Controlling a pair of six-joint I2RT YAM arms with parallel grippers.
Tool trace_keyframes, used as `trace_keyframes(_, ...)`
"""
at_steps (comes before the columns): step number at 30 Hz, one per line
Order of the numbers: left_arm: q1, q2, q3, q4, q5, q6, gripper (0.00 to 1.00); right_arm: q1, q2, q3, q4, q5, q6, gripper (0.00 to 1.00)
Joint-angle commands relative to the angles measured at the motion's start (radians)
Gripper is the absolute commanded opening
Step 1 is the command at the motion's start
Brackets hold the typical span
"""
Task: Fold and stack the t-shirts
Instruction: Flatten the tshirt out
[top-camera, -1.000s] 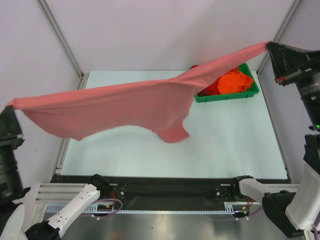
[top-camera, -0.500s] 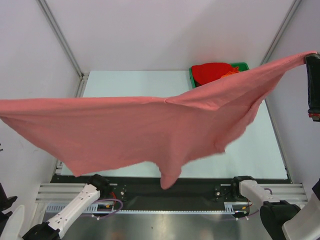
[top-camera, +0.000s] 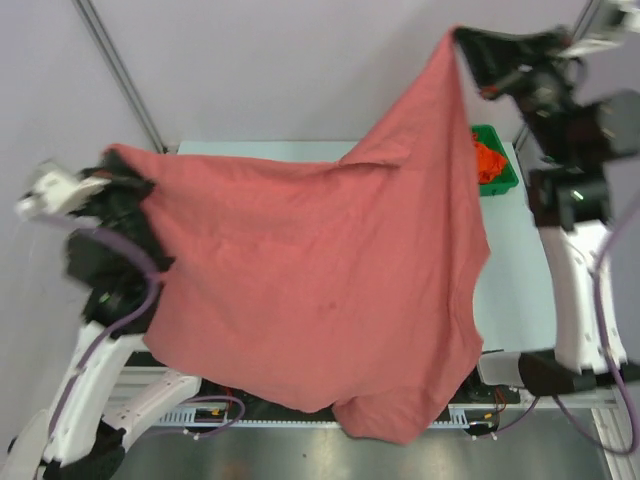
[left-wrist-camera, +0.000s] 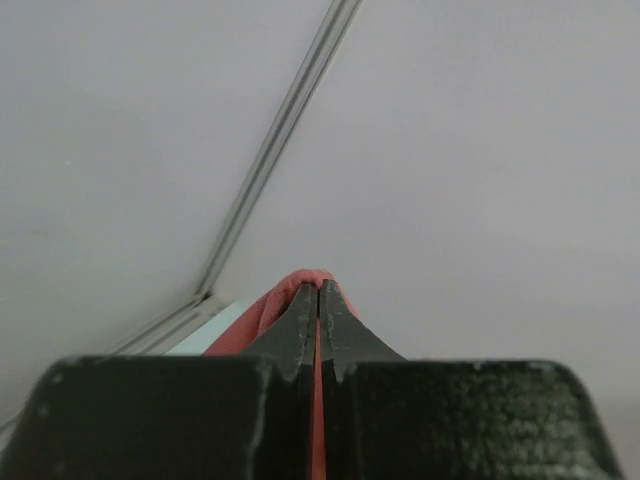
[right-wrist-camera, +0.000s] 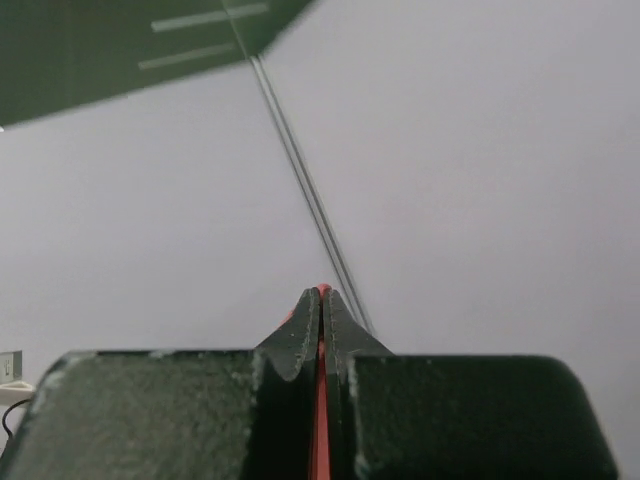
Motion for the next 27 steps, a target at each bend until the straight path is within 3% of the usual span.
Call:
trace_keyframes(1, 0.052, 0.133, -0.102, 0.197, -0.093, 0.089, 0.00, 0.087, 0.171, -0.005, 0.026, 0.060, -0.115, 0.00)
trace_keyframes(7, 0.266, 0.333, -0.106, 0.094, 0.000, -0.179, 0.00, 0.090, 0.366, -0.036, 0.130, 0.081, -0.153, 0.00)
trace_keyframes(11, 0.360, 0.467, -0.105, 0.097, 0.042, -0.227, 0.00, 0.087, 0.496, 0.007, 0.161, 0.066, -0.180, 0.00)
trace_keyframes(21, 0.440, 0.704, -0.109, 0.131, 0.109, -0.305, 0.00, 0.089, 0.842, 0.179, 0.252, 0.011, -0.181, 0.00)
trace_keyframes(27, 0.463, 0.836, -0.031, 0.109, 0.150, -0.319, 0.00, 0.100, 1.030, 0.355, 0.206, 0.003, -0.184, 0.00)
